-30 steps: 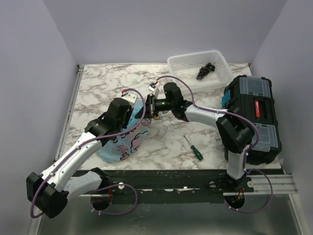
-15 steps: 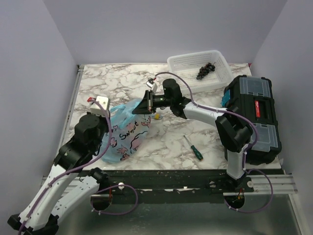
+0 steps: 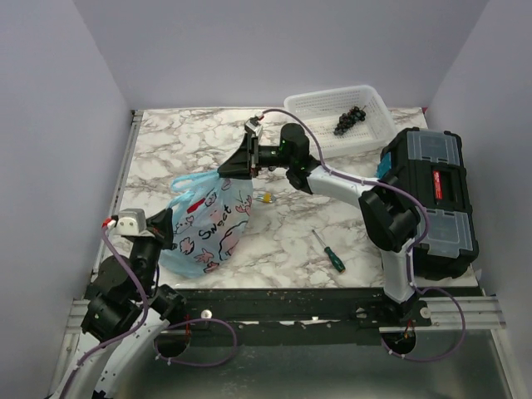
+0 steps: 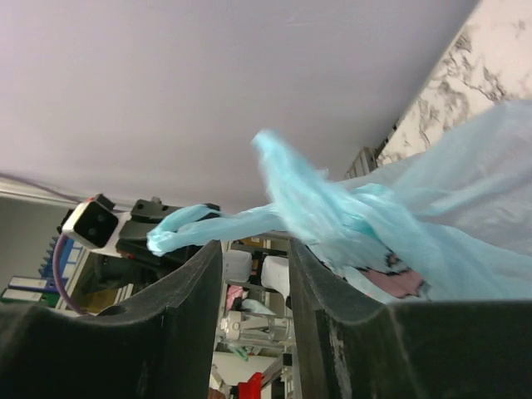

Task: Take the fake fruits out of the plastic bag
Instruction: Untie the plastic bag at the center of the board.

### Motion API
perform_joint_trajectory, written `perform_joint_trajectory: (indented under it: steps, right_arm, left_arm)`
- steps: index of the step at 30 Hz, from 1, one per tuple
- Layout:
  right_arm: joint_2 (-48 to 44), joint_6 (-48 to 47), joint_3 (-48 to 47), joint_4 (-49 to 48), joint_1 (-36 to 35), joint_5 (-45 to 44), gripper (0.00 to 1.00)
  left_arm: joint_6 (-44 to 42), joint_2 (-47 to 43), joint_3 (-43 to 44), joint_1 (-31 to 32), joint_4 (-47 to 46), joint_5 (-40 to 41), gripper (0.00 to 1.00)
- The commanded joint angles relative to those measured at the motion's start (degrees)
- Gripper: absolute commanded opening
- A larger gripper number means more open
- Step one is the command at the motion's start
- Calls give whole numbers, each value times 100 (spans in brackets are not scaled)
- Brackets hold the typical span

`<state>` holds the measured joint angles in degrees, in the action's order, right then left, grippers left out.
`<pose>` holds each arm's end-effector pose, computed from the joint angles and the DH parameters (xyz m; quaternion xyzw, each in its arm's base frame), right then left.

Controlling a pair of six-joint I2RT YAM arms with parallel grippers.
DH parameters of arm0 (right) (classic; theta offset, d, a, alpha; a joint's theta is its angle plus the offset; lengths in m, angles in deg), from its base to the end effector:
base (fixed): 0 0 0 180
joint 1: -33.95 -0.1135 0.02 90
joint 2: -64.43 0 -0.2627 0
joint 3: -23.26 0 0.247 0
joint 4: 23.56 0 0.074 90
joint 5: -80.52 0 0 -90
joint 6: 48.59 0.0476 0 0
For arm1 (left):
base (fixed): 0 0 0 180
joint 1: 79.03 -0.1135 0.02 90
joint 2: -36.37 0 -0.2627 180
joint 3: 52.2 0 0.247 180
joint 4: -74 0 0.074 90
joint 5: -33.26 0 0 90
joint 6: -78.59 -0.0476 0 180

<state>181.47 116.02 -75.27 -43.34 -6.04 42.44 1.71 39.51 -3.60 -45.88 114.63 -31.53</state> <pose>0.3414 0.3352 0.2714 -0.1117 0.6933 0.7063 0.0897 0.0509 -0.0091 0.3138 -0.0434 0.6783 -0.1465 0.7188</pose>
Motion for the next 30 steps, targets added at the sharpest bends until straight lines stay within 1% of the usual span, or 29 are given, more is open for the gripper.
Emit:
perform_joint_trajectory:
  steps: [1, 4, 6, 7, 9, 11, 13, 15, 18, 21, 22, 23, 24, 27, 30]
  right_arm:
    - [-80, 722, -7, -1061, 35, 118, 44]
    - [-28, 714, -147, -1127, 41, 19, 50]
    - [-26, 368, -250, -714, 37, -120, 53]
    - [-84, 43, -285, -396, 19, -211, 56]
    - [-362, -1081, -391, 932, -30, -621, 64]
    - [-698, -2460, -503, 2113, -110, -1161, 71]
    - [-1012, -3600, -534, 2961, -174, -1832, 75]
    - [-1264, -4553, -514, 3360, -236, -2464, 79]
    - [-1301, -5860, -730, 3971, -377, -3037, 80]
    - [-1292, -7100, -851, 4133, -651, -3419, 81]
    - [-1254, -7359, -903, 4151, -753, -3560, 82]
    - [-1168, -7693, -1030, 4201, -800, -3609, 82]
    - [-1030, -7836, -1213, 4348, -826, -3588, 82]
    - [-672, -8183, -1881, 4758, -842, -3238, 82]
    - [-473, -8533, -2160, 4984, -893, -2795, 82]
  left_arm:
    - [34, 49, -92, 23, -297, 187, 0]
    - [-22, 173, -31, 19, -221, 197, 0]
    - [-91, 191, -30, 22, -236, 168, 0]
    - [-119, 188, -38, 19, -258, 168, 0]
    - [-160, 145, -44, 19, -289, 165, 0]
    - [-191, 96, -86, 22, -319, 139, 0]
    - [-213, 71, -88, 17, -327, 114, 0]
    - [-231, 56, -111, 11, -360, 138, 0]
    - [-256, 88, -122, -22, -415, 137, 0]
    - [-258, 145, -119, -123, -449, -39, 0]
    - [-250, 169, -117, -164, -458, -104, 0]
    - [-247, 198, -123, -220, -463, -191, 0]
    - [-240, 225, -123, -269, -470, -248, 0]
    - [-197, 281, -106, -473, -494, -475, 0]
    - [-124, 279, -131, -691, -524, -792, 0]
